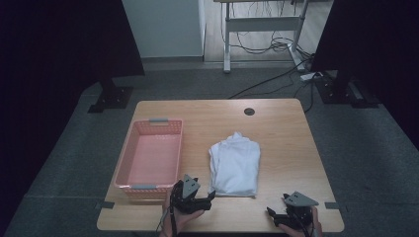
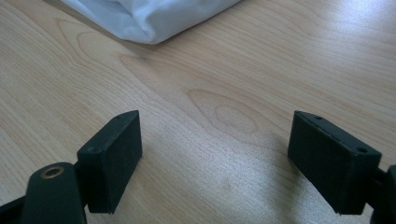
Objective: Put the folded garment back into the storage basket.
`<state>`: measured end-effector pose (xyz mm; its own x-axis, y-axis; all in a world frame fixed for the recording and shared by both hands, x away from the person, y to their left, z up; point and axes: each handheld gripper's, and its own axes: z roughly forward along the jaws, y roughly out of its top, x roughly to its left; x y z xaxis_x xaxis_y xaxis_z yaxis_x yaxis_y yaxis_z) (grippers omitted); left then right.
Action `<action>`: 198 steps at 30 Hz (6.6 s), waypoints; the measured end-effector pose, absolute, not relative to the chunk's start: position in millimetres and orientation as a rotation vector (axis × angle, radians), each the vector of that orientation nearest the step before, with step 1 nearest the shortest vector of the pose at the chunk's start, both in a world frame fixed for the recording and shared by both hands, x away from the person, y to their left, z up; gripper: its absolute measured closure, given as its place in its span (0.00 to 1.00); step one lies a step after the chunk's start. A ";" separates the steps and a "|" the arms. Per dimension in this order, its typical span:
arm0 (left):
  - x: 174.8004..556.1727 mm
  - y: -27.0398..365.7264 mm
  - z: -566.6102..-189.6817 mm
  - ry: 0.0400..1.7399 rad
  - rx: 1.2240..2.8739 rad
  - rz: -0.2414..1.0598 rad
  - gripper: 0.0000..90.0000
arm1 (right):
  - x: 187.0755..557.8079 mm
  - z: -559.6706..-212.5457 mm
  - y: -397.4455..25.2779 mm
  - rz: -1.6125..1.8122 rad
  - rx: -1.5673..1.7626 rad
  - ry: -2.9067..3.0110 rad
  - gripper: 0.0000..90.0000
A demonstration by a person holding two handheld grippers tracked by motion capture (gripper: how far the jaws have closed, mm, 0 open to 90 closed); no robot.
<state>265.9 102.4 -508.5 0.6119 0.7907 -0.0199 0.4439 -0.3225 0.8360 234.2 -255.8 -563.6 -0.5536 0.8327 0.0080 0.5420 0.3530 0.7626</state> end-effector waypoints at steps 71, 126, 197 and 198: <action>321.7 85.9 -511.3 1.049 1.969 0.498 0.24 | 234.3 -563.8 -255.9 1.046 1.199 2.241 0.19; 371.2 59.2 -518.9 1.052 2.008 0.519 0.23 | 233.0 -564.2 -255.3 1.049 1.197 2.240 0.19; 446.8 38.8 -549.8 1.162 2.023 0.501 0.19 | 234.5 -564.2 -255.2 1.054 1.186 2.248 0.19; 446.9 39.0 -550.4 1.164 2.024 0.500 0.18 | 234.5 -564.2 -255.2 1.054 1.186 2.248 0.19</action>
